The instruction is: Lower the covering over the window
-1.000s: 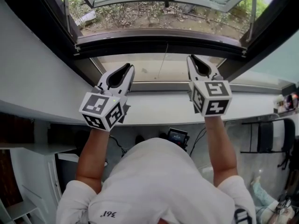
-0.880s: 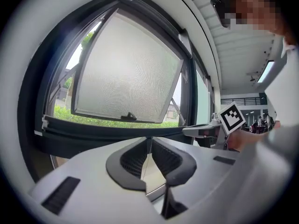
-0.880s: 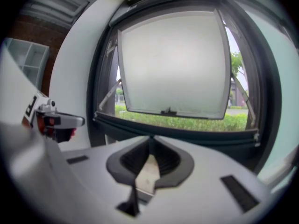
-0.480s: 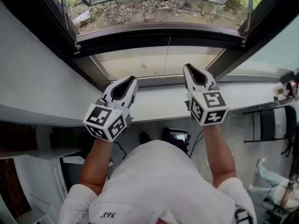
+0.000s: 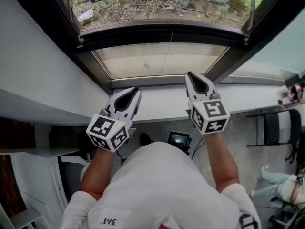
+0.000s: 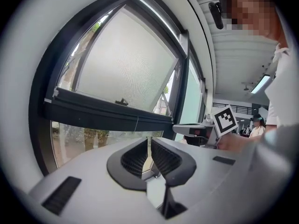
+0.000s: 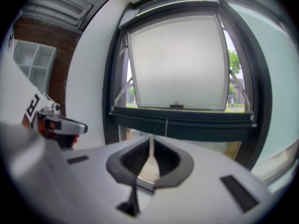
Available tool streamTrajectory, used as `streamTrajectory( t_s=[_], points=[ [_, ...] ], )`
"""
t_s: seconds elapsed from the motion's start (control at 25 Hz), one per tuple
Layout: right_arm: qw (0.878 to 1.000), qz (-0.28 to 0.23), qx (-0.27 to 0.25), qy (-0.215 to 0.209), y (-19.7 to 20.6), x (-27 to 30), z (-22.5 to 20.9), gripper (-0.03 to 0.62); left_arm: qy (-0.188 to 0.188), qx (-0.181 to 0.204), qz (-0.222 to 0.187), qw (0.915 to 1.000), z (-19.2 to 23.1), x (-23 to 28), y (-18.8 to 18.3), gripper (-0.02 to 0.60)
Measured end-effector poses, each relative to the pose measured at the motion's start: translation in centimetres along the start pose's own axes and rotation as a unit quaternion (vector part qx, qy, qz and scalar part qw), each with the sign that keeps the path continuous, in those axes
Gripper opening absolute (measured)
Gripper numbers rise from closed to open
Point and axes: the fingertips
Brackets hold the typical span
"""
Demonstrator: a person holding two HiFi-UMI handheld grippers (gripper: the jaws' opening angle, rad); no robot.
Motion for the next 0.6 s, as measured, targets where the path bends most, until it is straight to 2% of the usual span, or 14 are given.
streamTrajectory(
  t_s=[0.6],
  points=[
    [0.999,0.014,-0.001,-0.047,2.9,-6.2,-2.0,0.041,-0.045,-0.007,-0.002,0.999,-7.9,-2.0,2.6,0.04]
  ],
)
Point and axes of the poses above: the fingertips, and each gripper's own axes: x forward along the fingers, z to its left, y out of its underside, and after that the axes turned 5 degrees about -y, right-handed
